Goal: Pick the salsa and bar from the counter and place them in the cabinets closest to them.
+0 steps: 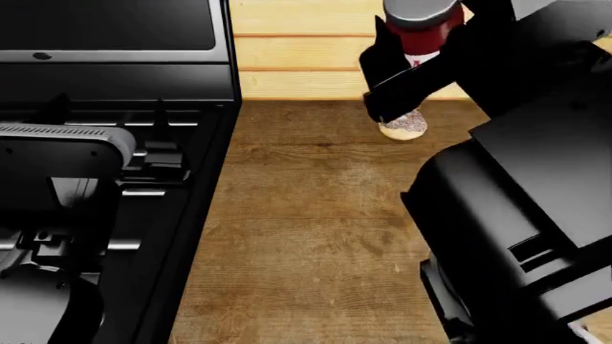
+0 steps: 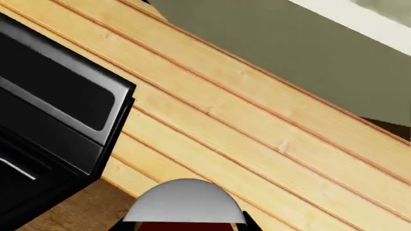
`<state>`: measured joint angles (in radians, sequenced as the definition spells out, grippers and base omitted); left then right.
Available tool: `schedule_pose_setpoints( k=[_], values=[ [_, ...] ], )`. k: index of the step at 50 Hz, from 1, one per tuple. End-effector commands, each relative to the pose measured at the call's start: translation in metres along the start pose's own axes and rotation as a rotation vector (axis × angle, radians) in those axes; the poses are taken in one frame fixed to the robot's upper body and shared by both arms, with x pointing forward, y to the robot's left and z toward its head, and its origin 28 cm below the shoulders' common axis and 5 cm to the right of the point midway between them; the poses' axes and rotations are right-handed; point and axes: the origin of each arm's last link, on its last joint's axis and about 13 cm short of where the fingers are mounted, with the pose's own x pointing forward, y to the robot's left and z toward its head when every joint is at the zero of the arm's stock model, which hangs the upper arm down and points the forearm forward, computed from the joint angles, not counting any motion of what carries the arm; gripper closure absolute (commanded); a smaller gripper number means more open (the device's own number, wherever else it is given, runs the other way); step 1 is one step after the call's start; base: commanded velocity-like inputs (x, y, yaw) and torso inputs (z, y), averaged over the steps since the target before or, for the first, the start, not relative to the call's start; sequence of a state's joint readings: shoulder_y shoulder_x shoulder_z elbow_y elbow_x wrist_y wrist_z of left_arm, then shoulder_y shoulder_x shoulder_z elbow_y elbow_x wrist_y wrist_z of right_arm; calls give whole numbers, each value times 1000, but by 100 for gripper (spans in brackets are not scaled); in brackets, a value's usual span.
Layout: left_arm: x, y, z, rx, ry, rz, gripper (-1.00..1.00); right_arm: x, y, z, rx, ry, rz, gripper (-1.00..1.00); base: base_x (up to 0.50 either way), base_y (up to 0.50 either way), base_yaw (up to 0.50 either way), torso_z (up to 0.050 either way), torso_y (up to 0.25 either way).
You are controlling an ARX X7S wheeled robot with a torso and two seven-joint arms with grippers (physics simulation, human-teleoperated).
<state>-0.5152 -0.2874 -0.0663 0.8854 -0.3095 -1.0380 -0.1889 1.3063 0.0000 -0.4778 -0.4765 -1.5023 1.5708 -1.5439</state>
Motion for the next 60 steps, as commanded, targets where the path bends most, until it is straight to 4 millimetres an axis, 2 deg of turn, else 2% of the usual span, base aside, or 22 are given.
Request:
schedule_pose_setpoints(
  k=[1, 8, 34, 41, 48, 55, 60],
  values=[
    [1, 2, 5, 3, -10, 7, -100, 5, -15, 49, -84, -86, 55, 100, 0, 0, 0, 0, 0],
    [2, 0, 7, 2, -14, -1, -100, 2, -24, 76, -116, -142, 73, 100, 0, 0, 0, 0, 0],
    [-2, 0, 3, 3, -6, -5, -100, -15, -43, 132, -176, -250, 94, 100, 0, 0, 0, 0, 0],
    [-3, 1, 2, 0, -4, -2, -100, -19, -48, 143, -171, -263, 55, 100, 0, 0, 0, 0, 0],
    [-4, 1, 2, -4, -6, -1, -100, 10, -46, 165, -111, -277, 2, 100, 0, 0, 0, 0, 0],
    [-5, 2, 2, -10, -7, 4, -100, 20, -42, 175, -61, -269, -11, 100, 0, 0, 0, 0, 1],
    [-6, 2, 3, -16, -10, 2, -100, 32, -52, 180, -17, -272, -30, 100, 0, 0, 0, 0, 0]
  ],
)
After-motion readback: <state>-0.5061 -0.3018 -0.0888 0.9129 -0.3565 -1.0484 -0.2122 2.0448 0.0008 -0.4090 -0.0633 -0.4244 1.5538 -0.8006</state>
